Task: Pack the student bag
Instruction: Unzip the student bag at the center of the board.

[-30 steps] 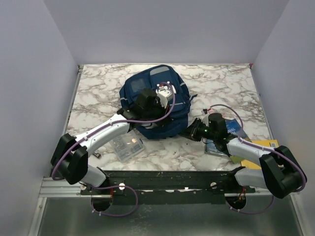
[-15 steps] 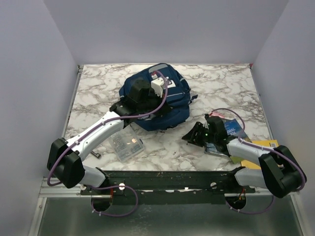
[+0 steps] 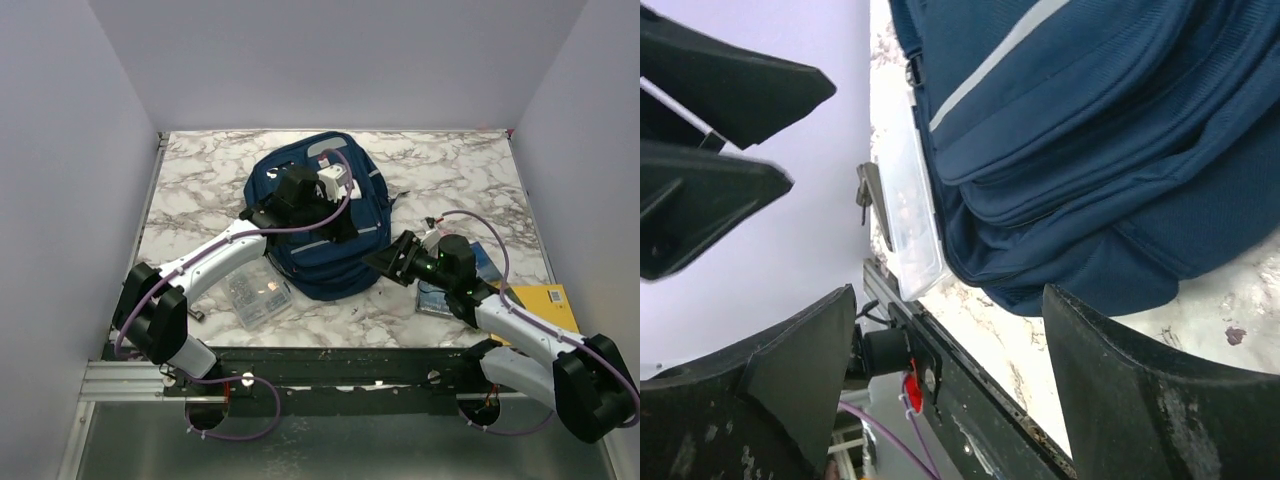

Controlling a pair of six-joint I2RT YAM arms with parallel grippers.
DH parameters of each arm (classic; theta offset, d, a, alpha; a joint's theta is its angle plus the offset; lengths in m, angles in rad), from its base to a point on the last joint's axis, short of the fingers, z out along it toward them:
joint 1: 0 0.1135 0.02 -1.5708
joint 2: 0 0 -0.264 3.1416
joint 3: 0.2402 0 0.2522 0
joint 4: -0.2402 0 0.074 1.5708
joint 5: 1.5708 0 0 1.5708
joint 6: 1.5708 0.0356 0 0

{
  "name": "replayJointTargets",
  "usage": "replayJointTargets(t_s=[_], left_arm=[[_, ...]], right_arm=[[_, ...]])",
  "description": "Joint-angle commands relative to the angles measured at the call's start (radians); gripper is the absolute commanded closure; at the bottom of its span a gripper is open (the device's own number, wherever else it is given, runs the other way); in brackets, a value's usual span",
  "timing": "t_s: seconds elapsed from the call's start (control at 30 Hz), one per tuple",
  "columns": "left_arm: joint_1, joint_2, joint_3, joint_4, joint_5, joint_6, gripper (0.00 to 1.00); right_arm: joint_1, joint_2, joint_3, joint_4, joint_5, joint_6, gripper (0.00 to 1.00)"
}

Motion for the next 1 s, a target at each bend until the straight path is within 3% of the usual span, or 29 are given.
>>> replayJointTargets(t_s=[0.0, 0.07, 0.13, 0.27, 0.57, 0.7, 0.8, 0.87, 0.97], left_arm=[[-0.025, 0.001, 0.042, -0.086, -0.081, 0.147, 0.34], [-0.062, 0.003, 0.028, -0.098, -0.119, 0.213, 0.21], [-0.104, 0.029, 0.028, -0.116, -0.159, 0.242, 0.2], [-0.16, 0.094, 0.044, -0.135, -0.182, 0.264, 0.25], [-0.169, 0.24, 0.105, -0.169, -0.181, 0.217, 0.36], [-0.169, 0.279, 0.147, -0.17, -0.199, 0.212, 0.45], [-0.169, 0.294, 0.165, -0.172, -0.218, 0.218, 0.6], [-0.169, 0.299, 0.167, -0.17, -0.22, 0.221, 0.6], [-0.173, 0.311, 0.165, -0.177, -0.175, 0.224, 0.52]], right_arm=[[0.007, 0.05, 0.026, -0.073, 0.078, 0.072, 0.21], [0.007, 0.068, 0.035, -0.121, 0.093, 0.076, 0.22], [0.009, 0.073, 0.033, -0.157, 0.114, 0.078, 0.23], [0.008, 0.073, 0.012, -0.165, 0.139, 0.083, 0.32], [0.01, 0.061, -0.044, -0.144, 0.139, 0.095, 0.44], [0.03, 0.121, -0.005, -0.173, 0.101, 0.04, 0.42], [0.057, 0.162, -0.009, -0.131, 0.094, 0.047, 0.39], [0.061, 0.166, -0.015, -0.132, 0.094, 0.053, 0.38], [0.062, 0.106, -0.056, -0.136, 0.132, 0.071, 0.35]])
